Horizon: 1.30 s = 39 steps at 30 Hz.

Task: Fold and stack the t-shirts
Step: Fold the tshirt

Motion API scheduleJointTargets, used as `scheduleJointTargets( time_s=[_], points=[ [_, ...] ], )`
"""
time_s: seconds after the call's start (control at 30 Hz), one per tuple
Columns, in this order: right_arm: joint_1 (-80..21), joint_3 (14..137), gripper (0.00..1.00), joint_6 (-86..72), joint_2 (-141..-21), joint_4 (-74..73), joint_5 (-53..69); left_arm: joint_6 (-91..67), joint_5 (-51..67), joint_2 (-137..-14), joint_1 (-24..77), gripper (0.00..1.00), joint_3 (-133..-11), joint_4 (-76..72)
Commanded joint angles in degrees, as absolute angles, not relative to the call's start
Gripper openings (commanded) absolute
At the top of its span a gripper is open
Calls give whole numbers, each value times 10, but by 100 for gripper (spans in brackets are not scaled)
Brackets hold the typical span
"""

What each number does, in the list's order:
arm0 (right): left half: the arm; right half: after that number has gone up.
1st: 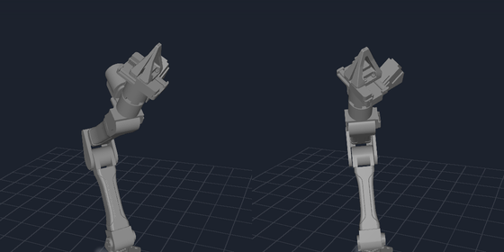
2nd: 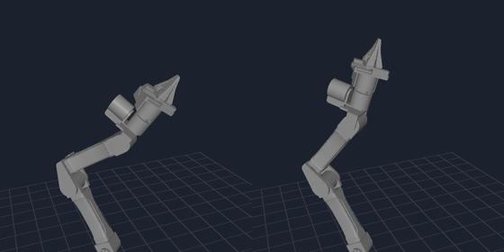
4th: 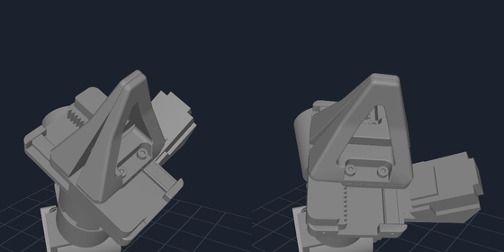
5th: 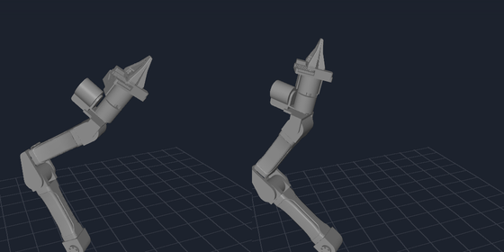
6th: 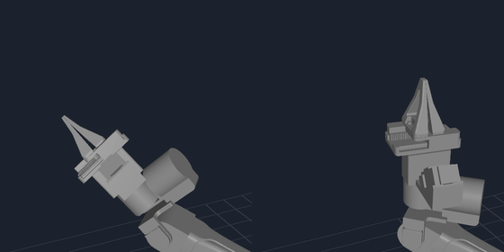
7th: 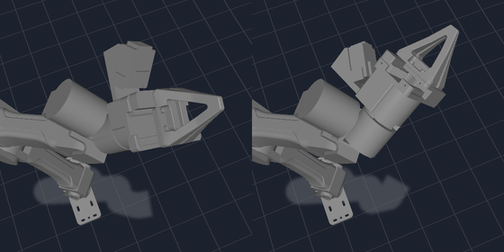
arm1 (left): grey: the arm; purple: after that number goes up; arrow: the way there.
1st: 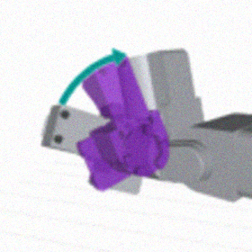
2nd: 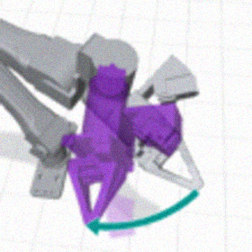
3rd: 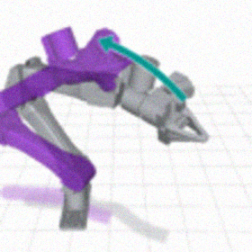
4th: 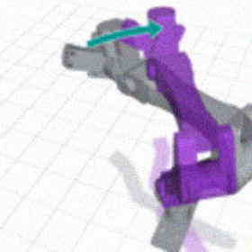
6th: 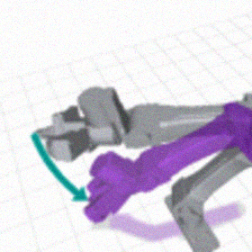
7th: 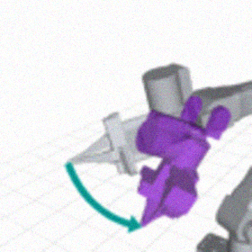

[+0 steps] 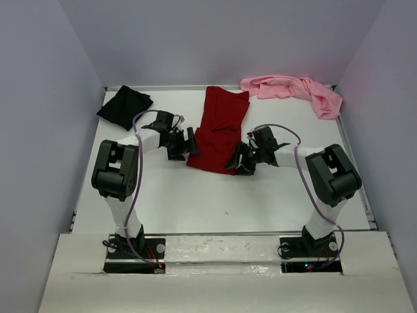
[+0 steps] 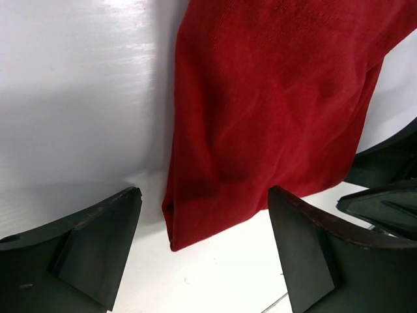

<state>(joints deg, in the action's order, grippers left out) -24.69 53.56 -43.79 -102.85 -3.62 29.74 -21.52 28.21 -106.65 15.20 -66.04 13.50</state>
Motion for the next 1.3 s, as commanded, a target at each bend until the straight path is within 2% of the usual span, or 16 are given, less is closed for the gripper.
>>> scheduleJointTargets(
  time_s=[0.0,0.03,0.13,0.17,0.2,0.33,0.37,0.57,0.8,0.97,1.23,1.27],
  points=[
    [-253,547,63,-428,-1047,-44,249,-197,255,-1107,150,92,-653,154],
    [-253,549,60,-428,-1049,-46,249,-197,256,-1108,150,91,-654,154],
    [-253,551,51,-426,-1049,-52,244,-194,265,-1111,150,76,-653,156],
    [-253,552,50,-425,-1047,-54,241,-195,266,-1110,150,60,-651,160],
    [-253,553,50,-423,-1045,-61,236,-195,266,-1110,150,58,-649,162],
    [-253,556,54,-420,-1043,-76,224,-192,262,-1100,150,71,-639,174],
    [-253,558,54,-420,-1043,-78,223,-192,262,-1094,149,78,-635,177],
    [-253,560,55,-421,-1046,-86,215,-188,272,-1077,151,82,-618,182],
    [-253,564,51,-418,-1049,-100,207,-189,279,-1055,151,79,-592,186],
    [-253,570,48,-418,-1056,-105,208,-189,283,-1066,153,63,-589,181],
    [-253,577,44,-417,-1067,-110,214,-198,293,-1090,159,63,-599,168],
    [-253,578,37,-417,-1070,-112,215,-198,294,-1092,162,60,-600,168]
  ],
)
